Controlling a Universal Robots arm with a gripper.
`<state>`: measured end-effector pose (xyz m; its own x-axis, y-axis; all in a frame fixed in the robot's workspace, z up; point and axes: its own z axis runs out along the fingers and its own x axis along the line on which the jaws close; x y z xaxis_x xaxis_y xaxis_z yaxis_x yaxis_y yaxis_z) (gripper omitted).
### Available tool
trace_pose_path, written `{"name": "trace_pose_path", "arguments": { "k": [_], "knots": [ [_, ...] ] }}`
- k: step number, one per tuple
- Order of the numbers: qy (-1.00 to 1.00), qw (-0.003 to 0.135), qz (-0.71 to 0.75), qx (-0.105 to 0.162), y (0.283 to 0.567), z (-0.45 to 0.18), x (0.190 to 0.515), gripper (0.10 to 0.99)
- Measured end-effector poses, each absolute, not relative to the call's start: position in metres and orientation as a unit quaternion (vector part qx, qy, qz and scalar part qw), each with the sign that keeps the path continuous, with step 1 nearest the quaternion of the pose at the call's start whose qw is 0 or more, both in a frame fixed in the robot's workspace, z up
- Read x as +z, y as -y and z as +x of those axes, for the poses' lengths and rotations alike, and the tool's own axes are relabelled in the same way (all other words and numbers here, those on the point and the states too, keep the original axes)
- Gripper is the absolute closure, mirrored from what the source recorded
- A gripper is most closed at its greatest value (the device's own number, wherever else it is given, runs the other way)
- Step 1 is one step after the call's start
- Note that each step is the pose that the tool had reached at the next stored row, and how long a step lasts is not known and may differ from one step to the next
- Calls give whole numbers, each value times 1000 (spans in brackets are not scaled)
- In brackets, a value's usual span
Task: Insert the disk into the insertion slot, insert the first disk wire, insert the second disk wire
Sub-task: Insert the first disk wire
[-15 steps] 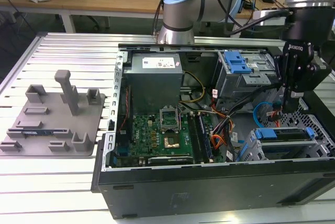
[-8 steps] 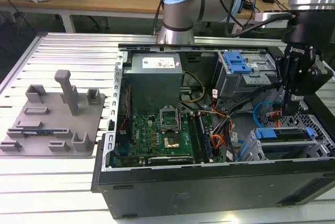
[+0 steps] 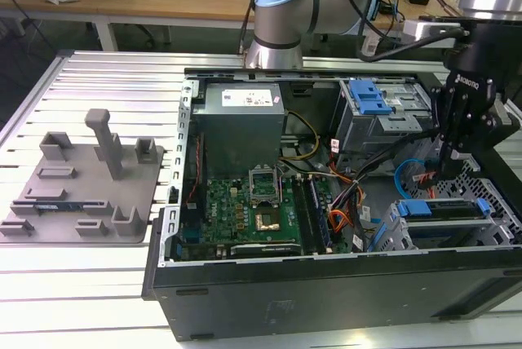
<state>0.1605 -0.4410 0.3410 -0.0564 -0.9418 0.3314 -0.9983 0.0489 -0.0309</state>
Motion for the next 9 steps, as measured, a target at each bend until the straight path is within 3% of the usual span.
{"name": "trace_pose_path", "arguments": {
  "k": [4, 9],
  "knots": [
    [717, 103, 681, 104, 451, 162, 341, 922],
    [721, 74, 686, 66, 457, 168, 341, 922]
  ]
}}
